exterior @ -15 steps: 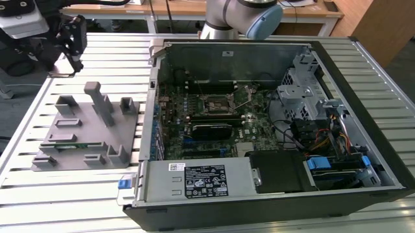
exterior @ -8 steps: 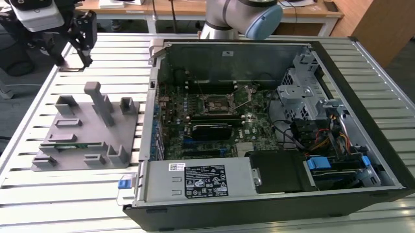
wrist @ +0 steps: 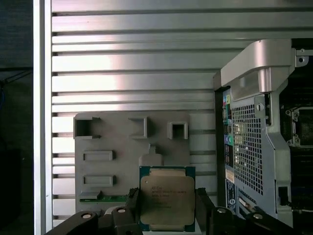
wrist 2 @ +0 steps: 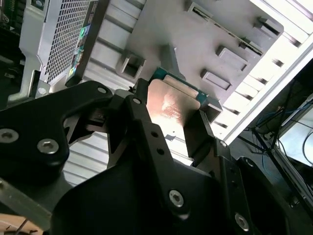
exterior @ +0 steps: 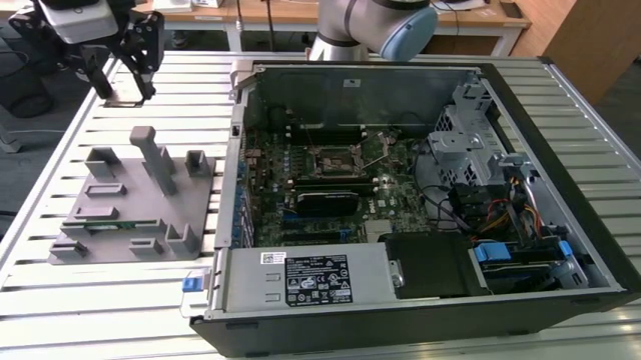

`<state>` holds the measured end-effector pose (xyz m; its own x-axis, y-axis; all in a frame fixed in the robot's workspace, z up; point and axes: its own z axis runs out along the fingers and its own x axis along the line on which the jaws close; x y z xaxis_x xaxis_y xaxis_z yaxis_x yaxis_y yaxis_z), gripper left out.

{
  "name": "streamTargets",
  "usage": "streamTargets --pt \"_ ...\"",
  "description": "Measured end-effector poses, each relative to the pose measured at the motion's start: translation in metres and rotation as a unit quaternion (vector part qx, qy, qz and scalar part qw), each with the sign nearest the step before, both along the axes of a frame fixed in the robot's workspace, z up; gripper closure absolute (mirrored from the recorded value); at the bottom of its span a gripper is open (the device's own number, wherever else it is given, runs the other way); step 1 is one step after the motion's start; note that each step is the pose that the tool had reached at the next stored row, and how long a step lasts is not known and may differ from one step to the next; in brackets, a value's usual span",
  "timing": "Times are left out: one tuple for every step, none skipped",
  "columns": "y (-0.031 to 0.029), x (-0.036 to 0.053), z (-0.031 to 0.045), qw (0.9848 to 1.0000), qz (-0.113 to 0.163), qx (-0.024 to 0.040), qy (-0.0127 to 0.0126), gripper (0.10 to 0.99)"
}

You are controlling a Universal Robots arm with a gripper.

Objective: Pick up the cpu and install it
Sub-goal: 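Pick up the cpu and move it towards the insertion slot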

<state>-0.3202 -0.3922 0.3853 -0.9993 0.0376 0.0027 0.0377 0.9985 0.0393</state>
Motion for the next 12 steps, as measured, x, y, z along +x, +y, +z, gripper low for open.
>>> streamTargets --pt "0.0 0.0019 0.0004 1.0 0.0 0.0 0.0 0.549" --pt "0.0 0.0046 0.0005 1.0 0.0 -0.0001 0.0001 0.549" --pt "0.0 0.008 0.0006 1.0 0.0 -0.0001 0.0001 0.549" --pt "0.0 0.0121 0.0006 1.0 0.0 -0.0001 0.0001 0.549" --pt "0.0 0.0165 0.0006 1.0 0.0 -0.0001 0.0001 0.549" --pt "0.0 0.0209 0.0006 1.0 0.0 -0.0001 0.0001 0.549" --pt "0.0 0.0254 0.0006 1.0 0.0 0.0 0.0001 0.549" --pt "0.0 0.0299 0.0006 1.0 0.0 0.0 0.0001 0.549" --pt "0.0 0.0347 0.0006 1.0 0.0 0.0 0.0001 0.549" --pt "0.0 0.0392 0.0006 1.0 0.0 0.0 0.0001 0.549" --pt "0.0 0.0437 0.0006 1.0 0.0 0.0 0.0001 0.549" --pt "0.0 0.0481 0.0006 1.0 0.0 0.0 0.0001 0.549"
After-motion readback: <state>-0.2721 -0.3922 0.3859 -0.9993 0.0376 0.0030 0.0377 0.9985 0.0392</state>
